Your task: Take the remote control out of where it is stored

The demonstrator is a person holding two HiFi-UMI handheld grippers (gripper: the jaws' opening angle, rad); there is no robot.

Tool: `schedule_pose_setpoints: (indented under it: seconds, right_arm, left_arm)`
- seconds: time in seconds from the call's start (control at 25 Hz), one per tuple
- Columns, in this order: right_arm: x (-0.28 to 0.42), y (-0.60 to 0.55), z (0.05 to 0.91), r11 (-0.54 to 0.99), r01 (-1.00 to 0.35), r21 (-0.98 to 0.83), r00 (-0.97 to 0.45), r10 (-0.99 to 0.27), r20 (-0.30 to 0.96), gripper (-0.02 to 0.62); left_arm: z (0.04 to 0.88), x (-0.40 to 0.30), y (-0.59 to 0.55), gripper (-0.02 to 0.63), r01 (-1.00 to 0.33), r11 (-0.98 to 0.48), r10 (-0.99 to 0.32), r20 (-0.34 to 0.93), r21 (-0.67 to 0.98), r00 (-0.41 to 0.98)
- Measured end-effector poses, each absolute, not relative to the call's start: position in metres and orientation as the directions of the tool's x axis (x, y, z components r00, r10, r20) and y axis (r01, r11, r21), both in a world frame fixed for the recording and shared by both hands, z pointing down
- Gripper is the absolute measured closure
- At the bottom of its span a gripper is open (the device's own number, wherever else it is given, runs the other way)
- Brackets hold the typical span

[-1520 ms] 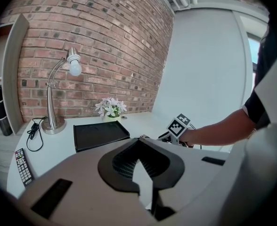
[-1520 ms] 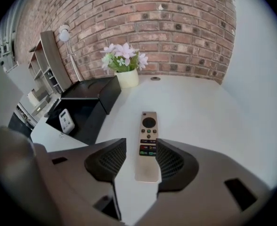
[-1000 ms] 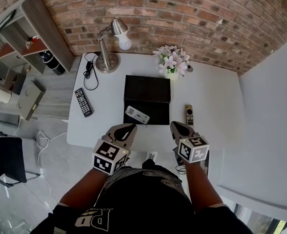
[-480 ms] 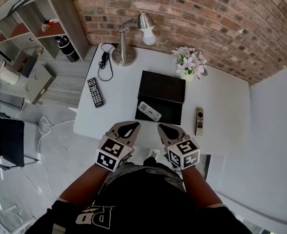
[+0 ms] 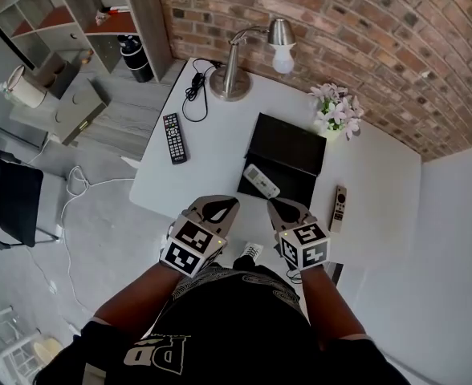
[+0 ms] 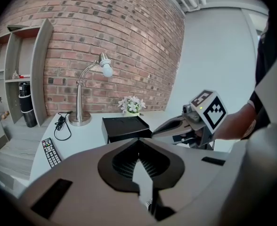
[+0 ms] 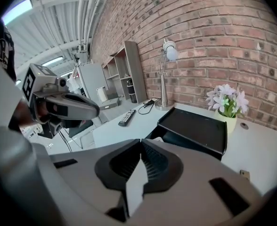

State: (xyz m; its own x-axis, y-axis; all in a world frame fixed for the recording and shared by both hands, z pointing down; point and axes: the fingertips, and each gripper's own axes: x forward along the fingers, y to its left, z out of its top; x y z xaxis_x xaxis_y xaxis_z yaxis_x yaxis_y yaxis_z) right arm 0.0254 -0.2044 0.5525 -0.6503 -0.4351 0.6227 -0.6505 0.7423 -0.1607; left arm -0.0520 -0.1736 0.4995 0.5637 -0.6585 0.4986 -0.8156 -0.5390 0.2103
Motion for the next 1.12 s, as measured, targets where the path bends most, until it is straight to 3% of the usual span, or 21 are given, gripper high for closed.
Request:
schedule_pose_setpoints:
  seconds: [0.28, 0.72, 1.12]
  right_arm:
    - [0.028, -0.247, 0.603, 0.812, -0.584, 0.012, -0.525, -0.389, 0.757, 0.584]
    - [0.014, -0.271, 0.675, 0.91, -0.414, 0.03, -0.407, -0.215, 0.888, 0.389]
    - [-0.004, -0.28, 0.697, 0.932, -0.363, 0.011, -0.336, -0.142, 0.931, 0.367]
  left_arm:
    - [0.509, -0.057, -0.167, 0.6, -0.826, -0.524, -0.659, 0.516, 0.206, 0.547]
    - [0.513, -0.073, -0.169, 0.6, -0.863, -0.454, -0.699, 0.512, 0.224, 0.5]
    - [0.517, -0.081, -0.166, 0.6, -0.88, -0.415, -0.706, 0.527, 0.233, 0.473]
